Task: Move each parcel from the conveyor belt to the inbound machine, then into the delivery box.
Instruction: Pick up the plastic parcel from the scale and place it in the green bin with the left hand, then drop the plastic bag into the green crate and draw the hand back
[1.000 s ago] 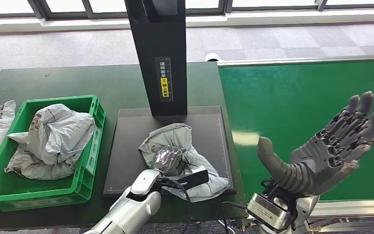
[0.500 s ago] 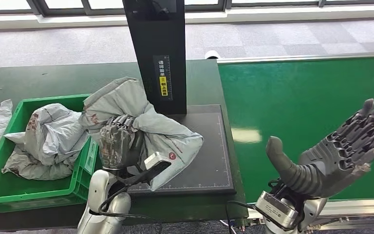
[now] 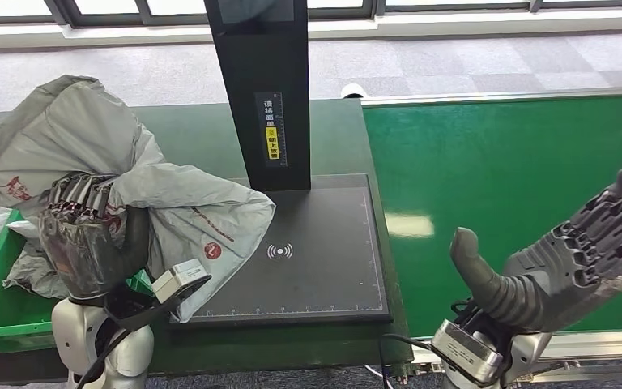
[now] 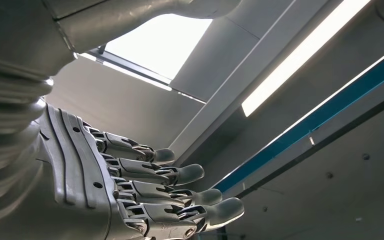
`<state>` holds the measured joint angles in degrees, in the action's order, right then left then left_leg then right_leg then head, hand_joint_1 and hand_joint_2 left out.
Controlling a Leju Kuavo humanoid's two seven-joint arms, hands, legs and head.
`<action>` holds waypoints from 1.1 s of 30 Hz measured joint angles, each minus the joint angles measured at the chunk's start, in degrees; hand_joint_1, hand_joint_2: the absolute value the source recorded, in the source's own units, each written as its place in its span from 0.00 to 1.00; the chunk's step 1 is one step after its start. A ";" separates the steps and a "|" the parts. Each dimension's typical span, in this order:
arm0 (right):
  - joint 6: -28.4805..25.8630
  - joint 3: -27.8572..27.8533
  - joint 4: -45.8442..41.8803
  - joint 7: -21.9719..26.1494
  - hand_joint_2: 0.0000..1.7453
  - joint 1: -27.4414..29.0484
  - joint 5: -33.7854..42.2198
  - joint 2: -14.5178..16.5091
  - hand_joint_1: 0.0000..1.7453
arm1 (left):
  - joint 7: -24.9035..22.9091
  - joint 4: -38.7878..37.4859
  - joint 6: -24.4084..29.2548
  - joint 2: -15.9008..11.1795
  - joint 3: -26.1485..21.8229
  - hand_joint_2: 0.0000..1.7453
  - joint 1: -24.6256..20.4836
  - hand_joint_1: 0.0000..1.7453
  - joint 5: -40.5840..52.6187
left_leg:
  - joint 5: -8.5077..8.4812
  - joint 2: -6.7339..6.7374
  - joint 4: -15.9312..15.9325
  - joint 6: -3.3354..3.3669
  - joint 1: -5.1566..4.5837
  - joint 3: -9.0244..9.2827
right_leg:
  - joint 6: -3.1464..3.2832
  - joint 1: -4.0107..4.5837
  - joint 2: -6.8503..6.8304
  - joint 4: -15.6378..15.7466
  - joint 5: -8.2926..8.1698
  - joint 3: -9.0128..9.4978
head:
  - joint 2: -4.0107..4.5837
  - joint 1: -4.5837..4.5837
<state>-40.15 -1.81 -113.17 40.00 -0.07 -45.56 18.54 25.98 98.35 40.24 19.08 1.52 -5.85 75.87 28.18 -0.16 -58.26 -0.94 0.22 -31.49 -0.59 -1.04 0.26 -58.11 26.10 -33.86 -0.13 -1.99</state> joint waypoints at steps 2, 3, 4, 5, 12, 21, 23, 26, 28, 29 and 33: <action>-0.01 -0.35 -0.17 0.01 1.00 0.07 0.08 0.01 0.00 | -0.15 1.51 -0.02 0.00 -0.71 1.00 0.26 1.00 0.38 | 0.00 0.01 0.00 0.00 0.00 0.00 | 0.00 0.00 0.00 0.00 0.00 -0.01 | 0.00 -0.01; -0.01 -0.44 -0.22 0.01 1.00 0.08 0.13 0.02 0.00 | -0.42 2.12 -0.02 0.00 -1.11 1.00 0.35 1.00 0.49 | 0.00 0.01 0.00 0.00 0.00 0.00 | 0.00 0.00 0.00 0.00 0.00 -0.01 | 0.00 -0.01; -0.01 -0.49 -0.30 0.01 1.00 0.10 0.16 0.02 0.00 | -0.79 2.56 -0.02 0.00 -1.60 1.00 0.40 1.00 0.50 | 0.00 0.01 0.00 0.00 0.00 0.00 | 0.00 0.00 0.00 0.00 0.00 -0.01 | 0.00 -0.01; -0.01 -0.51 -0.40 0.01 1.00 0.12 0.19 0.02 0.00 | -1.22 2.81 -0.03 0.00 -2.19 1.00 0.38 1.00 0.47 | 0.00 0.00 0.00 0.00 0.00 0.00 | 0.00 0.00 0.00 0.00 0.00 -0.02 | 0.00 0.00; -0.01 -0.69 -1.67 0.02 1.00 0.70 0.76 0.02 0.00 | -4.61 -2.26 -0.10 -0.01 -14.38 1.00 -3.89 1.00 -1.58 | -0.05 0.02 0.00 -0.07 0.00 0.03 | 0.03 0.06 0.01 0.00 -0.02 -0.01 | 0.00 -0.01; 0.00 -1.78 -2.97 0.02 1.00 1.33 1.13 0.06 0.00 | -0.70 -12.58 -0.11 0.17 -34.24 1.00 -11.40 1.00 -0.96 | -0.09 0.02 0.00 -0.12 0.09 0.00 | 0.07 0.08 0.03 -0.02 -0.04 -0.03 | 0.00 -0.01; 0.01 -1.88 -2.98 0.02 1.00 1.34 1.14 0.09 0.00 | -2.09 -13.49 -0.11 0.21 -36.83 1.00 -12.28 1.00 1.04 | -0.08 0.01 0.00 -0.12 0.09 -0.02 | 0.07 0.07 0.03 -0.02 -0.04 -0.03 | 0.00 -0.02; 0.02 -1.96 -2.98 0.02 1.00 1.36 1.16 0.11 0.00 | -3.79 -14.78 -0.11 0.27 -40.06 1.00 -13.24 1.00 2.47 | -0.07 0.01 0.00 -0.11 0.09 -0.03 | 0.06 0.07 0.03 -0.02 -0.04 -0.04 | 0.00 -0.01; 0.02 -1.97 -2.98 0.02 1.00 1.36 1.18 0.13 0.00 | -4.39 -15.49 -0.11 0.28 -41.58 1.00 -13.60 1.00 2.63 | -0.07 0.00 0.00 -0.11 0.09 -0.03 | 0.06 0.07 0.02 -0.02 -0.04 -0.05 | 0.00 -0.01; 0.02 -1.97 -2.98 0.02 1.00 1.36 1.19 0.13 0.00 | -4.54 -15.80 -0.11 0.28 -42.16 1.00 -13.76 1.00 2.64 | -0.07 0.00 0.00 -0.11 0.09 -0.03 | 0.06 0.07 0.02 -0.02 -0.04 -0.05 | 0.00 -0.01; 0.01 -1.97 -2.98 0.02 1.00 1.36 1.19 0.13 0.00 | -4.73 -16.75 -0.11 0.30 -43.81 1.00 -14.28 0.80 2.65 | -0.07 0.01 0.00 -0.11 0.09 -0.03 | 0.06 0.07 0.02 -0.02 -0.04 -0.05 | 0.00 -0.01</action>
<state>-40.13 -3.78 -116.15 40.02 1.28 -44.37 18.67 21.25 81.60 40.13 19.38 -42.29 -20.13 78.52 28.11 -0.15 -58.26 -1.05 0.31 -31.52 -0.53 -0.97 0.28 -58.13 26.07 -33.90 -0.13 -2.00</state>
